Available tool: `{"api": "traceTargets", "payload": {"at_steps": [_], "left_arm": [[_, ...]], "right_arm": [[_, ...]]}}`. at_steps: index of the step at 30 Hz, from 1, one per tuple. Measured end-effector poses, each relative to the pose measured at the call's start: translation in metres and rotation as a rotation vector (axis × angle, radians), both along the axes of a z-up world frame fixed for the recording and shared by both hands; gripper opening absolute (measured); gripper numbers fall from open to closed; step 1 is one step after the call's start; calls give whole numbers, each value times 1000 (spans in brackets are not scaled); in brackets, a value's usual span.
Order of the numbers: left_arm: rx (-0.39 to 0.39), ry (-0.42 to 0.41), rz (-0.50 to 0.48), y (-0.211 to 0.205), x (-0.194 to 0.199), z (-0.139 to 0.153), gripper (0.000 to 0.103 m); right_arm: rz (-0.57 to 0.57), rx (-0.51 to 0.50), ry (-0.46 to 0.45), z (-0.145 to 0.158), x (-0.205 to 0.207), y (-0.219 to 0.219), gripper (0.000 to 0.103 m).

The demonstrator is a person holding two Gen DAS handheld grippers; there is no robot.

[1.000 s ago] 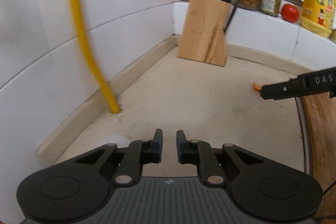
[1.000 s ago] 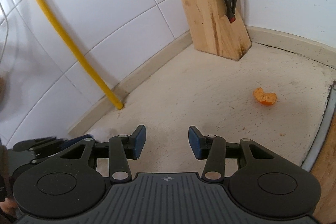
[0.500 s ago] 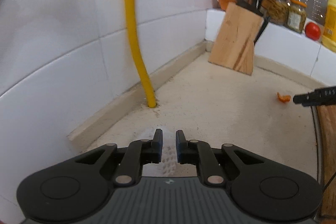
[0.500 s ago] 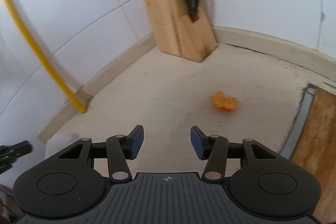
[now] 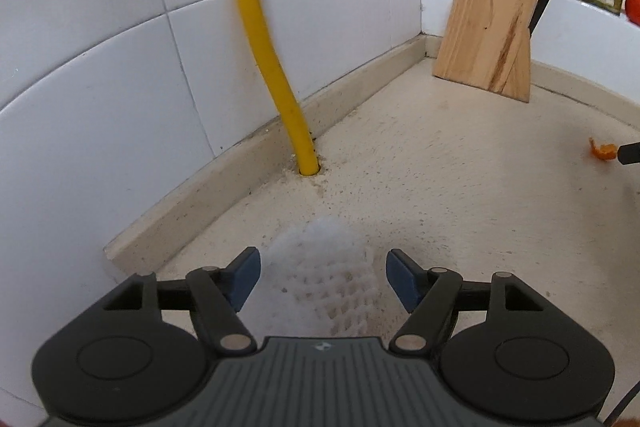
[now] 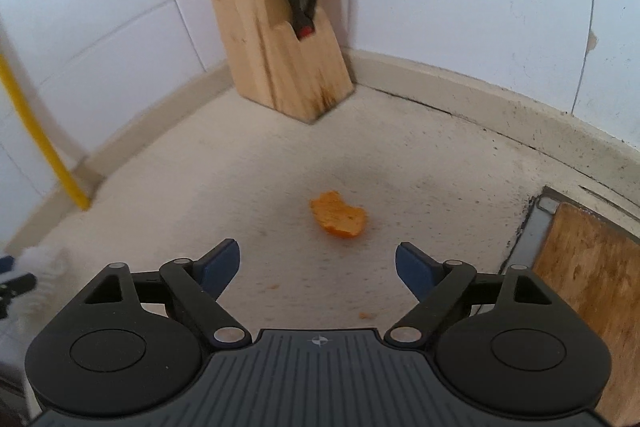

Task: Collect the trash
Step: 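Move both tools back to the counter toward the orange peel piece, then close the right tool on the orange peel while the left grasps the white bag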

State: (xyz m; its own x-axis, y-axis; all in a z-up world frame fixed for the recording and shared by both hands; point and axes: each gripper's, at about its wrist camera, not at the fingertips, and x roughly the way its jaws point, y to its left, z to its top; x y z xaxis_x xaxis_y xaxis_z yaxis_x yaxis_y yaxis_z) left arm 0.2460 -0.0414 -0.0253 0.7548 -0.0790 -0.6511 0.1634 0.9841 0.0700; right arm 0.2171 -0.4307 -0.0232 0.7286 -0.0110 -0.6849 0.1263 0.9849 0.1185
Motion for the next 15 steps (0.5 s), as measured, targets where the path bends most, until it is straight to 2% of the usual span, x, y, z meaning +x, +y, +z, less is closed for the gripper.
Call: {"api": "traceTargets", "payload": {"at_steps": [4, 10, 11, 13, 14, 15], "left_arm": [[0, 6, 8, -4, 7, -4, 64], [9, 11, 22, -1, 9, -7, 63], [8, 19, 20, -1, 10, -9, 61], [18, 33, 23, -4, 10, -13, 48], [22, 36, 21, -5, 10, -14, 45], [23, 37, 22, -5, 10, -15, 39]], "right_arm": [[18, 0, 11, -10, 17, -2, 89], [29, -63, 8, -17, 47, 0, 88], [28, -70, 17, -19, 50, 0, 85], [36, -95, 21, -22, 54, 1, 80], [37, -110, 26, -22, 56, 2, 72], [35, -125, 28, -21, 57, 4, 57]]}}
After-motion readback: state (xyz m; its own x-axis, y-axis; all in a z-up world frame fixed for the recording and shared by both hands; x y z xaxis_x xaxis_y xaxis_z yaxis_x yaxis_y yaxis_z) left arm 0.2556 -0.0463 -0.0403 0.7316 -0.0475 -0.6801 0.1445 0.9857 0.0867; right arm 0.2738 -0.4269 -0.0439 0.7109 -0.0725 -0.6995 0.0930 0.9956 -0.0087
